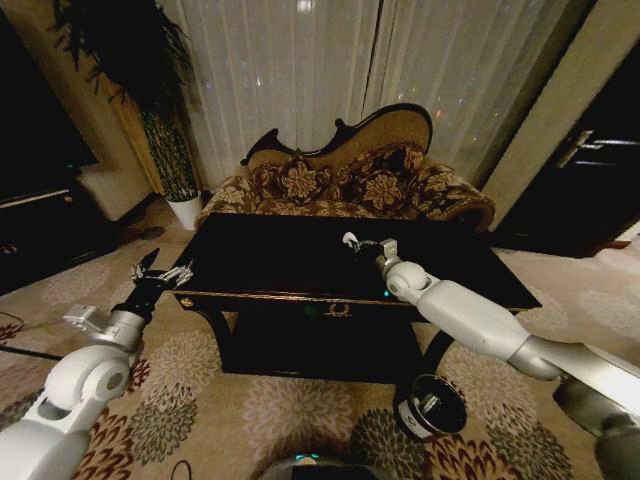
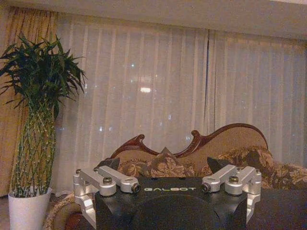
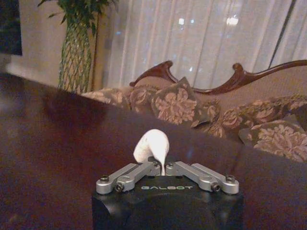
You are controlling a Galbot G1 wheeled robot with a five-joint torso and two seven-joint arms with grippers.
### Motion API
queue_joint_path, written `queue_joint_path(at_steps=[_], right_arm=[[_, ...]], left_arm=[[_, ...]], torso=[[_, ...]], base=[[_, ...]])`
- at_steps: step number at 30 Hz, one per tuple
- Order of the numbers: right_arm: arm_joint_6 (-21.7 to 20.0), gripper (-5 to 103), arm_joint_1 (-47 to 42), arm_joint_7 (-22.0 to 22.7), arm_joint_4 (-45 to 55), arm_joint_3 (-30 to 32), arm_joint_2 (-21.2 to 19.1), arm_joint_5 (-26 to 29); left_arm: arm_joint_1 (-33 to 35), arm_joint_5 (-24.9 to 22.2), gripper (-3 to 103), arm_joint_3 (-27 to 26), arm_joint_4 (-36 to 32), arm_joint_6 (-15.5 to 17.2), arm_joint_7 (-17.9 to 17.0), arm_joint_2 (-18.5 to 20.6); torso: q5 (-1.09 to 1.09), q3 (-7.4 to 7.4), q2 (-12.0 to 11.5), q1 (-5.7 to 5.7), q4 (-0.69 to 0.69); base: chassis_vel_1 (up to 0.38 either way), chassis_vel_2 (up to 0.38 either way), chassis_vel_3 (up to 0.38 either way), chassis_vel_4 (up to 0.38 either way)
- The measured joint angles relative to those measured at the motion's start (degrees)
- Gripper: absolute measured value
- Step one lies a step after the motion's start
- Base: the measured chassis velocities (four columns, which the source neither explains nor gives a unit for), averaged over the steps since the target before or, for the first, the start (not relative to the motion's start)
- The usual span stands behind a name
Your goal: Move to the front of the table and place the trash on the table into the trash bin.
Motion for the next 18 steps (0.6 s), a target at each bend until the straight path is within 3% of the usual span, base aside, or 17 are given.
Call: queue_joint_path(at_steps=[6, 13, 17, 18], right_arm=[[-2.3, 1, -6.2, 1.6, 7.1, 9.1, -3.3, 3.0], [-2.7, 1, -17.0, 1.8, 13.8, 19.4, -8.1, 2.8], [-1.3, 1, -28.3, 0.8, 19.4, 32.4, -12.6, 0.2], [-1.3, 1, -28.3, 0.8, 19.4, 32.4, -12.6, 0.2]], left_arm=[[0.0, 0.0, 100, 0.0, 0.0, 0.0, 0.0, 0.0], [0.0, 0.0, 100, 0.0, 0.0, 0.0, 0.0, 0.0], [0.0, 0.0, 100, 0.0, 0.0, 0.0, 0.0, 0.0], [0.0, 0.0, 100, 0.0, 0.0, 0.0, 0.0, 0.0]], torso=[[0.00, 0.00, 0.0, 0.00, 0.00], [0.01, 0.00, 0.0, 0.00, -0.01], [-0.02, -0.01, 0.0, -0.01, 0.00], [-0.02, -0.01, 0.0, -0.01, 0.00]], base=[[0.000, 0.000, 0.000, 0.000], [0.000, 0.000, 0.000, 0.000], [0.000, 0.000, 0.000, 0.000], [0.000, 0.000, 0.000, 0.000]])
